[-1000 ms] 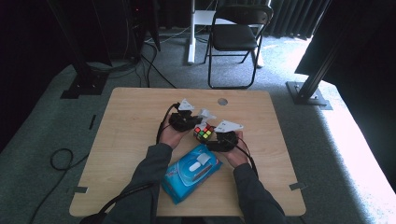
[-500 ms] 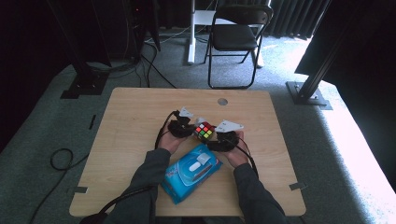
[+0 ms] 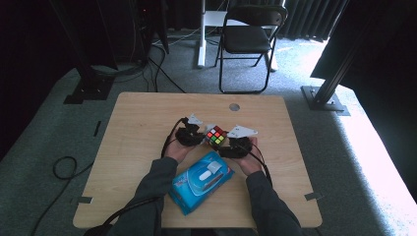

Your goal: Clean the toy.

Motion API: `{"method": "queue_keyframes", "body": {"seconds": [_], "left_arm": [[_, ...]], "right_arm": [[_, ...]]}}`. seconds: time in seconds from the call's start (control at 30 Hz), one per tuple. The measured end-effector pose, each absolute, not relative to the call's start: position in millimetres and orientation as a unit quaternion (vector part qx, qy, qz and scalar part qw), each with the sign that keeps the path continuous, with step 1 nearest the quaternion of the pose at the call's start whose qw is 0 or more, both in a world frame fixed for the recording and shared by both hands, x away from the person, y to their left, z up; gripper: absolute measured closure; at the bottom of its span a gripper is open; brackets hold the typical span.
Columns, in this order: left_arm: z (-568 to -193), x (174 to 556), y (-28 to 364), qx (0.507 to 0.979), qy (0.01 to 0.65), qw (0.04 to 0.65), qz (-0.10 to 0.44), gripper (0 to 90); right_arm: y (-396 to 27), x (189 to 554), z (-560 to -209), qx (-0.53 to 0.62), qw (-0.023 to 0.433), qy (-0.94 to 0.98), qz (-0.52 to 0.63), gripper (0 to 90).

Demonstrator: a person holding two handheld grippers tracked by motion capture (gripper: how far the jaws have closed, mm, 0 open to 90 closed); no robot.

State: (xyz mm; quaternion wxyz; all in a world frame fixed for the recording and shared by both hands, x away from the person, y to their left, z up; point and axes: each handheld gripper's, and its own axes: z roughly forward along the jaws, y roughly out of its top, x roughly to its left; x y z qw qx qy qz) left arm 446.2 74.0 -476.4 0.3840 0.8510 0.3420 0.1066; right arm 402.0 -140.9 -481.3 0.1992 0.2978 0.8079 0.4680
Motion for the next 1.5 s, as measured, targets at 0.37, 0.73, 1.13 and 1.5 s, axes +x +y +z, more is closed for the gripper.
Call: {"method": "queue_keyframes", "body": {"seconds": [0.37, 0.73, 1.13, 1.5], "left_arm": [[-451, 444, 76, 0.832, 0.331, 0.432, 0.104, 84.8], [-441, 445, 75, 0.823, 0.328, 0.452, 0.102, 84.8], [-466, 449, 75, 0.828, 0.350, 0.429, 0.090, 84.8], [-492, 453, 75, 0.848, 0.356, 0.386, 0.067, 84.8]], "right_arm": [[-141, 403, -487, 0.299, 0.194, 0.812, 0.461, 34.4], [-135, 400, -487, 0.292, 0.196, 0.817, 0.457, 34.3], [-139, 400, -485, 0.297, 0.200, 0.809, 0.465, 34.3], [-143, 400, -482, 0.304, 0.205, 0.803, 0.471, 34.3]]}}
